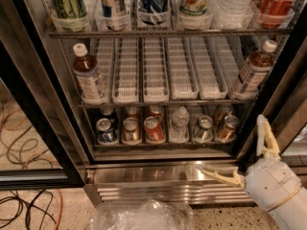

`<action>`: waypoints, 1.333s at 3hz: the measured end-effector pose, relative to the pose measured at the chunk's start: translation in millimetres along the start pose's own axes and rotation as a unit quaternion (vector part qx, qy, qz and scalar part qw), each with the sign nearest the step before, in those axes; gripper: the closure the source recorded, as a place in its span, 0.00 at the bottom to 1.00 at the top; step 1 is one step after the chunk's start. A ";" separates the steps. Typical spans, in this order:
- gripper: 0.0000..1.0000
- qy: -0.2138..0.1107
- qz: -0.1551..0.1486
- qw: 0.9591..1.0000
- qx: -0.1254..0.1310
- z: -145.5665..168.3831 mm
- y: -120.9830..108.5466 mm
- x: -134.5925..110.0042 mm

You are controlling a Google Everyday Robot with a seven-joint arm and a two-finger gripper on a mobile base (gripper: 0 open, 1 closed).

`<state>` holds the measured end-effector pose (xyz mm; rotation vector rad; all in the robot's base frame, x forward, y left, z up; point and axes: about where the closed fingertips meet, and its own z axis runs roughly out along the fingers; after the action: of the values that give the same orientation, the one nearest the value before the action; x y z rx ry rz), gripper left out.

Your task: Pick water bottle from top shelf of fridge

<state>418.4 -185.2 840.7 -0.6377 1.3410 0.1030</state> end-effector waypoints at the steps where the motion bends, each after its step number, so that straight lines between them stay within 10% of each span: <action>1: 0.00 -0.004 -0.002 1.000 0.005 -3.5 -1.6 -4.5; 3: 0.00 -0.036 0.021 0.999 0.023 5.8 3.0 -11.8; 4: 0.00 -0.103 0.013 0.994 0.030 39.3 38.4 -54.5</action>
Offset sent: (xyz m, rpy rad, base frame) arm -0.0039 0.0000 0.0010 0.0370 -0.0110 0.0023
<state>422.7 -118.9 880.3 -0.5448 1.1483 0.1454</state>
